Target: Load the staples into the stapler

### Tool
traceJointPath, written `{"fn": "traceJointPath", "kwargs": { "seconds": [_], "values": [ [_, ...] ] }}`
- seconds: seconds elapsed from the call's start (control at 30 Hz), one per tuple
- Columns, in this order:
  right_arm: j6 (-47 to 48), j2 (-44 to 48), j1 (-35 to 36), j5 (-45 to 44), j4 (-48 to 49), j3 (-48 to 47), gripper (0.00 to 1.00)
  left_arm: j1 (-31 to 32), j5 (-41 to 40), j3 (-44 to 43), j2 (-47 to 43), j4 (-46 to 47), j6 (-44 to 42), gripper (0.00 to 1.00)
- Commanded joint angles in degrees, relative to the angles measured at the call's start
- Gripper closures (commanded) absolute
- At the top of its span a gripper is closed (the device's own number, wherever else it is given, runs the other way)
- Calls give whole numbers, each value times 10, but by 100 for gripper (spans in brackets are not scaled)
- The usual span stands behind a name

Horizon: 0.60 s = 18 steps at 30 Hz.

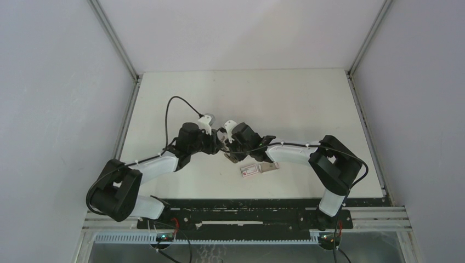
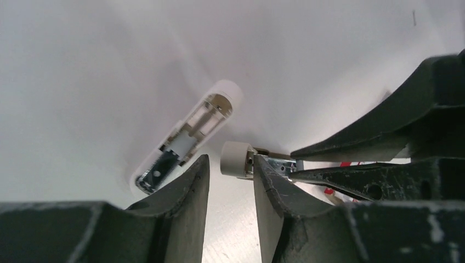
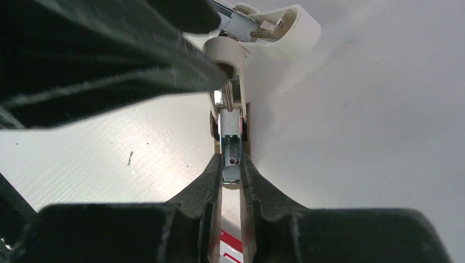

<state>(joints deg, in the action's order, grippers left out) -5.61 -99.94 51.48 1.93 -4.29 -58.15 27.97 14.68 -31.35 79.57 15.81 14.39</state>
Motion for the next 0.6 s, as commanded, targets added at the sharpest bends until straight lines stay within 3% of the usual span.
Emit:
{"fn": "traceJointPath", "kwargs": {
  "seconds": [0.0,0.57],
  "values": [
    [-17,-1,5,-10,9,-21,88,-24,-5,19,-39,51,11,60],
    [-22,-6,10,-7,20,-22,89,-36,-42,59,-90,89,33,53]
  ]
}}
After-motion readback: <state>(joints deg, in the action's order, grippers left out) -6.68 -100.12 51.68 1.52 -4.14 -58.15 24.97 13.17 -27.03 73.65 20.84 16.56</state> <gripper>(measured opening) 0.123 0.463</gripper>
